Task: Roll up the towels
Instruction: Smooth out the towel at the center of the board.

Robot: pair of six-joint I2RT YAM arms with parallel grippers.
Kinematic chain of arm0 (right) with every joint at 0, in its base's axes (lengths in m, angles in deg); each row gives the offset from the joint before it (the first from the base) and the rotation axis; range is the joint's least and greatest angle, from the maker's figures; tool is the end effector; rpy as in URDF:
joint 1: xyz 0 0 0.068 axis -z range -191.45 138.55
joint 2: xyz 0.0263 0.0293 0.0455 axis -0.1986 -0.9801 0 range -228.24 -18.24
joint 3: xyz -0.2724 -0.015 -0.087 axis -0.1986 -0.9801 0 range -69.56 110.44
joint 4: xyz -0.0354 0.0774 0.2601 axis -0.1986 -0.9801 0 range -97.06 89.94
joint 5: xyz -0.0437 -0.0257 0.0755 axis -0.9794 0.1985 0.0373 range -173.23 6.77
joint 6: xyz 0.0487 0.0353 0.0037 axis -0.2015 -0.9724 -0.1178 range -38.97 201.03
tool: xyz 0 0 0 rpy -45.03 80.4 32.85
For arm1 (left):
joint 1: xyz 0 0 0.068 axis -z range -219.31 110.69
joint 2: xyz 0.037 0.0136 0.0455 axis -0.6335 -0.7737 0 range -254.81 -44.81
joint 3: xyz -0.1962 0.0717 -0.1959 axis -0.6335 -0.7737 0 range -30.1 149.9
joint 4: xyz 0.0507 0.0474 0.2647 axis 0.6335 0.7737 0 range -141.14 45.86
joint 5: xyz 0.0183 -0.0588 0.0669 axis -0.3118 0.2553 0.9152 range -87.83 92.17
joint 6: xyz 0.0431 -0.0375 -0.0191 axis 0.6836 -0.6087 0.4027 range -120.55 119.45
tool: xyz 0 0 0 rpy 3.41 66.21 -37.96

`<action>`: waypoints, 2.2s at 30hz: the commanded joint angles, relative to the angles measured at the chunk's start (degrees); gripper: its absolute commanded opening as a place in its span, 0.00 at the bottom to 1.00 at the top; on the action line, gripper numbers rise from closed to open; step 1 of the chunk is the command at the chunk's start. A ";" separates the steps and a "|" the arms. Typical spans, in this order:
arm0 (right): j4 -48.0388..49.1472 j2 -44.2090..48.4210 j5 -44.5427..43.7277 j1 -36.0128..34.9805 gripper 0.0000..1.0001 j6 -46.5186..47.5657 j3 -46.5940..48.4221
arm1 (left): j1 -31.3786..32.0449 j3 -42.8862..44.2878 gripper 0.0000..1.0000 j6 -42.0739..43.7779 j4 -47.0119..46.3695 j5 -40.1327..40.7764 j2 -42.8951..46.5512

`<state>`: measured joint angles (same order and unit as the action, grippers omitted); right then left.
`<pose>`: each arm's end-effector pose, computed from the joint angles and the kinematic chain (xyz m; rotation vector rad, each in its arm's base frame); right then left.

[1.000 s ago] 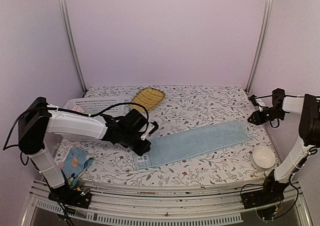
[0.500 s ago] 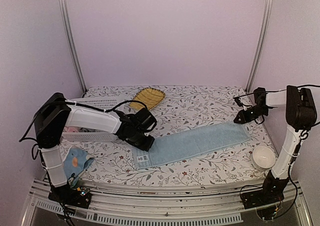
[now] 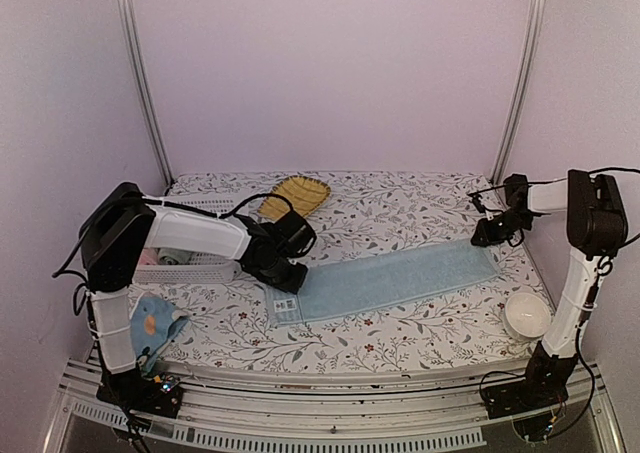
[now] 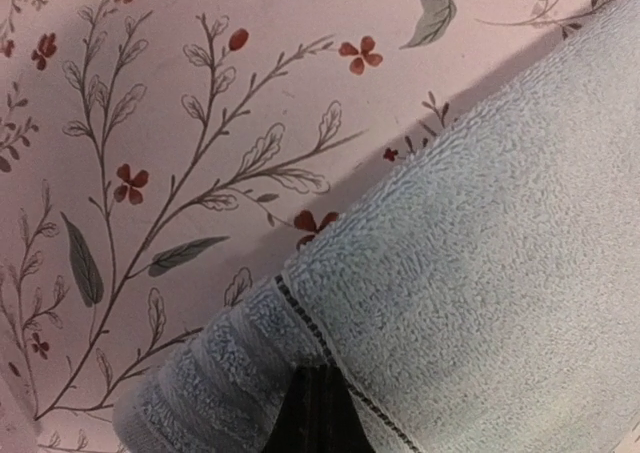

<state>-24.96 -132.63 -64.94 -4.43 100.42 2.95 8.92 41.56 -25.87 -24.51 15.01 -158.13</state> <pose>0.4114 -0.0365 0.1322 -0.3744 2.6369 0.2920 0.2780 -0.2963 0.1330 0.4800 2.6633 -0.0668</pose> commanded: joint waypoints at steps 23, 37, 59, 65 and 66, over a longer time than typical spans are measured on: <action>-2.82 5.71 16.77 -1.05 0.24 3.36 -0.66 | -2.99 1.30 0.00 -0.36 4.12 10.13 -2.78; -4.66 6.67 6.85 -0.96 0.26 5.47 2.37 | -0.68 9.91 0.00 0.86 7.04 13.94 -0.55; -9.81 3.60 1.22 -0.96 0.23 5.75 1.06 | 8.21 -3.77 0.00 2.82 -10.79 -0.66 1.96; -9.04 -3.06 -5.94 -0.47 0.23 3.97 5.84 | 8.22 -4.65 0.00 2.16 -12.35 -0.48 1.21; -9.06 -3.78 -6.73 -0.42 0.23 3.80 6.75 | 8.17 -4.68 0.00 2.24 -12.71 -0.61 1.21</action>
<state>-35.39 -133.07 -66.28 -5.15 105.85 6.20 17.05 37.34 -23.16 -33.19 15.17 -156.22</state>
